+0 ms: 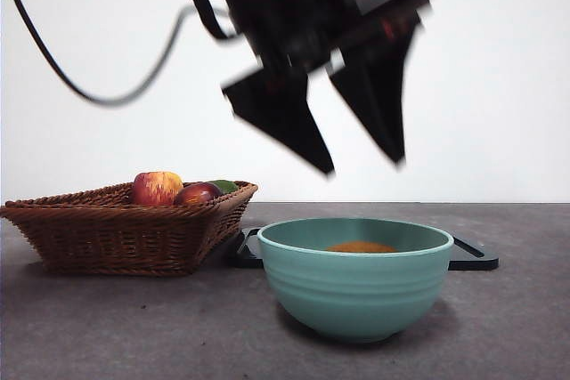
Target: Pick up the wifruite, put it on the bowl, pick up the plate, put it on desk
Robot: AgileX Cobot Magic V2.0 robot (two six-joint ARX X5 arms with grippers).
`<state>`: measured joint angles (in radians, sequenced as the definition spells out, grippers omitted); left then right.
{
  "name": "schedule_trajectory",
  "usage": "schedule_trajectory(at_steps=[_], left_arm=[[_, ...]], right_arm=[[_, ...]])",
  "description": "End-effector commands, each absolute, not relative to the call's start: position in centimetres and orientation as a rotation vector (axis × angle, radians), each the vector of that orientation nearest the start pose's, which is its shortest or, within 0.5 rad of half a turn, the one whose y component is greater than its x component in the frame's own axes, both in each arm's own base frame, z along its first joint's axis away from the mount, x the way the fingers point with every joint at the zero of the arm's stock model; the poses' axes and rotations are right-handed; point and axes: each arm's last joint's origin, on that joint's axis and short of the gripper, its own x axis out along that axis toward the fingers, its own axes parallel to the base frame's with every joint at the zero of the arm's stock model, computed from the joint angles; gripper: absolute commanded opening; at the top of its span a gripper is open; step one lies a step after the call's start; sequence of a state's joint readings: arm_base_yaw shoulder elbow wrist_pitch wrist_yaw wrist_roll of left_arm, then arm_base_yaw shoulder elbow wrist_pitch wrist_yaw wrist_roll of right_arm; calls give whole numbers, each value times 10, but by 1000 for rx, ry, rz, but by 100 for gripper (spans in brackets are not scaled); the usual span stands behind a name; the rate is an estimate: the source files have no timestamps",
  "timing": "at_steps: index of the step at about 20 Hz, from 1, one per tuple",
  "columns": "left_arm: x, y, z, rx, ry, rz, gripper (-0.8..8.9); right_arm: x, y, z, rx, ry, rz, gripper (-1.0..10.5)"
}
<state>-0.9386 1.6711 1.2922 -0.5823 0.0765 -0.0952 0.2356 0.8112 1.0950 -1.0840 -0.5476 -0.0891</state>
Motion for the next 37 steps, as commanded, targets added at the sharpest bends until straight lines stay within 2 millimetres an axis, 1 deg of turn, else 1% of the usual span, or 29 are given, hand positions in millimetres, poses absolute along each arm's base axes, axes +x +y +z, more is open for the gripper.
schedule_trajectory(at_steps=[1,3,4,7,9,11,12,14,17,19,21,23,26,29,32,34,37], left_arm=[[206,-271,288,273,847,-884,346],[205,-249,316,211,770,-859,345],[205,-235,330,175,731,-838,345],[204,-195,362,90,634,-770,345],[202,-169,376,40,615,-757,345],[198,-144,382,3,616,-716,345],[195,-134,381,-8,616,-691,345],[186,-115,374,-35,616,-668,345],[169,-96,352,-76,642,-685,345],[154,-88,334,-99,670,-727,345],[141,-84,320,-125,704,-811,344],[131,-81,308,-126,756,-839,344],[125,-78,302,-96,825,-865,344],[123,-78,302,-100,835,-900,344],[123,-78,302,-99,834,-900,343],[123,-78,302,-100,835,-900,344],[123,-78,302,-100,835,-900,344]], right_arm=[[114,44,360,49,757,781,440],[114,44,360,49,757,781,440],[114,44,360,49,757,781,440],[114,44,360,49,757,781,441],[114,44,360,49,757,781,440],[114,44,360,49,757,781,441],[114,44,360,49,757,781,440],[114,44,360,49,757,781,440],[114,44,360,48,758,780,440],[114,44,360,49,758,780,440],[114,44,360,49,759,781,440],[114,44,359,49,761,780,440],[114,44,359,50,763,780,440],[114,44,359,54,768,778,441],[114,44,356,71,793,771,440],[116,44,345,110,843,753,440],[124,47,315,183,930,718,440]])
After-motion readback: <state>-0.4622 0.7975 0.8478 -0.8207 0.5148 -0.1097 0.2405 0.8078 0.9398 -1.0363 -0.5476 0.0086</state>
